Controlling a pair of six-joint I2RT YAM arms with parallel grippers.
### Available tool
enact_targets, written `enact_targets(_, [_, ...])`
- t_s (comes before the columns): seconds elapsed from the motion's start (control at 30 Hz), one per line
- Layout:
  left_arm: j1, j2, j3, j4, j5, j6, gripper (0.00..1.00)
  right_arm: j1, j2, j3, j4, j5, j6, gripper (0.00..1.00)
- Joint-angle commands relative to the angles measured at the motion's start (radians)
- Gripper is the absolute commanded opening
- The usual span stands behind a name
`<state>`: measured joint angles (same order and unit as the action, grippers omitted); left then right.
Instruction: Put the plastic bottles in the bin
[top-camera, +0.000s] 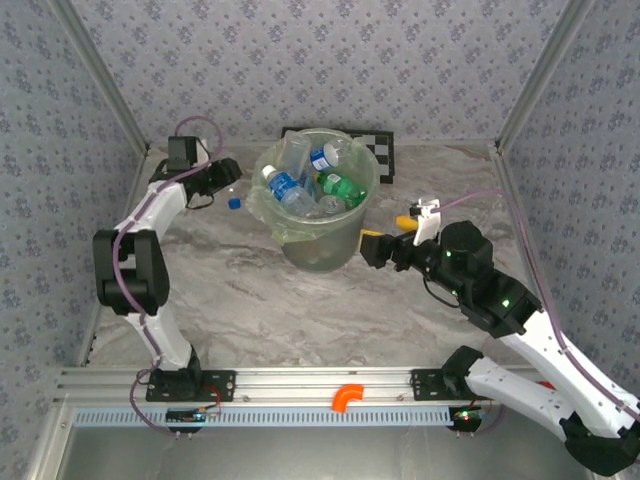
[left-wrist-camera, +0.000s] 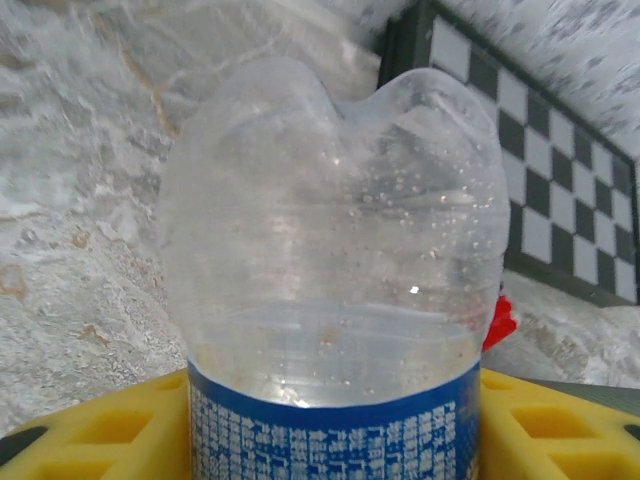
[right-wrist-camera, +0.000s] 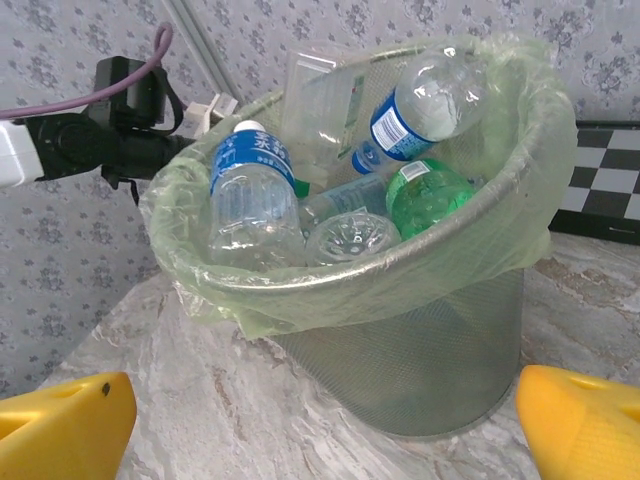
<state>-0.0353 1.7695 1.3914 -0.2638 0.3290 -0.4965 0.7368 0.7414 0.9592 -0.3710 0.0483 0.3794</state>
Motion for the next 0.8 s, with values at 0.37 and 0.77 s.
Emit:
enact_targets(0.37, [-0.149, -0.444, -0.019, -0.051, -0.23, 0.263, 0.57, 0.042, -0.05, -0.025, 0.017, 0.027, 0.041, 0.99])
enact_targets(0.77, [-0.509, -0.567, 0.057, -0.035, -0.451, 0.67, 0.57, 0.08, -0.034, -0.022, 0.02, 0.058, 0.036, 0.99])
